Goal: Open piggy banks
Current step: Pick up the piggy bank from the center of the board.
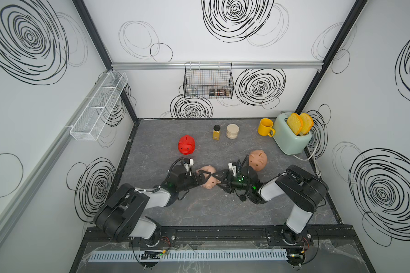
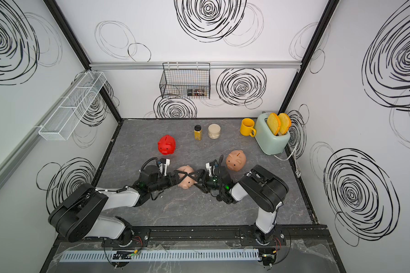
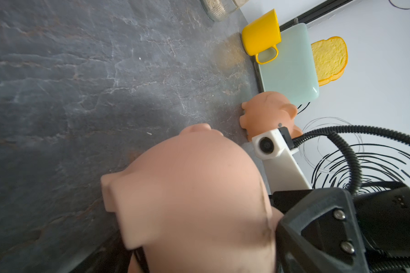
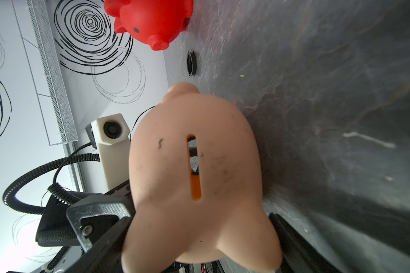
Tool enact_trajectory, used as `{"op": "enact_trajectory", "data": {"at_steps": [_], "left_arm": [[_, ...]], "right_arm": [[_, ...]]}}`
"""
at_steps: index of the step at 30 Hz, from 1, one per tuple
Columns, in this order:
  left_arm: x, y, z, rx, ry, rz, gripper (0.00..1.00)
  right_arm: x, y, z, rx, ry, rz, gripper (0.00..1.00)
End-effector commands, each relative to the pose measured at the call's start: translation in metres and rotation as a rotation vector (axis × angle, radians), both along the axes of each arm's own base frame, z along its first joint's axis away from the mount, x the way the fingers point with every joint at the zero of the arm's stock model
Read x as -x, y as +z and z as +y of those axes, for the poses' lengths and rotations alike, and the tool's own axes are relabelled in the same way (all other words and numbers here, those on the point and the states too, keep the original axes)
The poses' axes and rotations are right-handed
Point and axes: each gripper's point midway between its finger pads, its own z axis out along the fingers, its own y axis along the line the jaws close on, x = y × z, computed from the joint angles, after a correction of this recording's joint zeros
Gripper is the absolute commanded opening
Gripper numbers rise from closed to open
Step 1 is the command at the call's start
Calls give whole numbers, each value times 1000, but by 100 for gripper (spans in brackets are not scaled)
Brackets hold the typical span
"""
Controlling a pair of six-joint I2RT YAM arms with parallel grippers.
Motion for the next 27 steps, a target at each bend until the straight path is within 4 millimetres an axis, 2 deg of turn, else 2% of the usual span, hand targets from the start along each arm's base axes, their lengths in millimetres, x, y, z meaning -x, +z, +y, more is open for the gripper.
{"op": "enact_trajectory", "data": {"at_steps": [1,6,12,21,27], "left_arm": [[-1,-1,12,-25,33,7,96],[2,5,25,-13,68,-13,96],[2,9,55,-92,155,-47,96],[0,27,92,-212,283,-107,96],[1,26,111,-268,343,-55,96]], "right_arm": [[-5,10,-9,3,-43,-39,82],[-9,7,-18,97,-68,-63,81],[-17,-1,-30,285,-94,-109,77],[-37,-2,-44,623,-112,-181,74],[-56,-2,-46,856,-108,-213,73]]}}
